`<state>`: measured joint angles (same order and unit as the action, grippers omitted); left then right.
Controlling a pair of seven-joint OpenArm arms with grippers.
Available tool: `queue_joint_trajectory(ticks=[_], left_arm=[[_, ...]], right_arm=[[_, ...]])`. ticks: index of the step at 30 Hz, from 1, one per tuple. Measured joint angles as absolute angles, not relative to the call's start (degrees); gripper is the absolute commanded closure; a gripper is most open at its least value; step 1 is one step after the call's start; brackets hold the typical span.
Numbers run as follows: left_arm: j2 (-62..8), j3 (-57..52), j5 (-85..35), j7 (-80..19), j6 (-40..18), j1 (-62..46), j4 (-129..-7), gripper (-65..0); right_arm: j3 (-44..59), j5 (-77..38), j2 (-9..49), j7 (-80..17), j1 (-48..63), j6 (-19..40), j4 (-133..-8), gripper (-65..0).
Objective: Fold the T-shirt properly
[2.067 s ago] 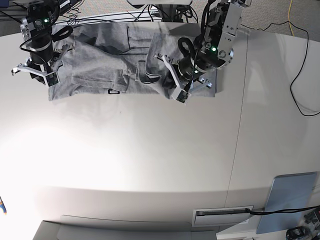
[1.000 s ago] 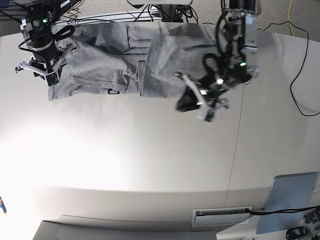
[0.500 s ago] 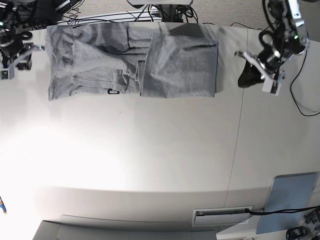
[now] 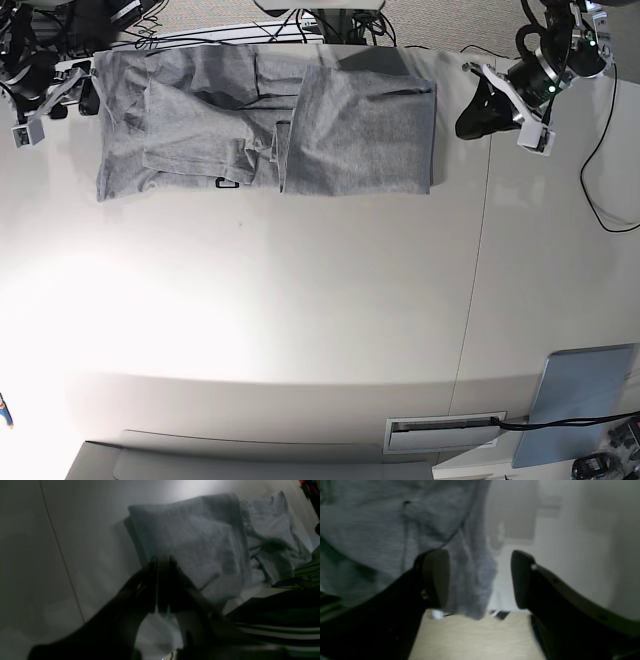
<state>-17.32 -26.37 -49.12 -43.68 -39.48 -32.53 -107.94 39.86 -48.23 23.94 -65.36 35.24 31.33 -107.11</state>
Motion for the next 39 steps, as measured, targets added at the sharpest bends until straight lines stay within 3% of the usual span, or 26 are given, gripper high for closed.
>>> queue_joint_trajectory(ticks=[16, 22, 39], left_arm=[[-17.3, -26.3, -49.1, -43.7, -39.5, -32.5, -107.9, 0.0], [-17.3, -26.3, -49.0, -43.7, -39.5, -32.5, -107.9, 0.0], [-17.3, -26.3, -49.1, -43.7, -39.5, -32.5, -107.9, 0.0]], right_arm=[[33.6, -51.1, 23.9, -73.3, 22.9, 29.5, -91.9, -38.0], [27.7, -51.9, 23.7, -70.0, 22.5, 29.0, -91.8, -38.0], [27.6, -54.2, 18.0, -68.3, 22.3, 28.7, -92.2, -38.0]])
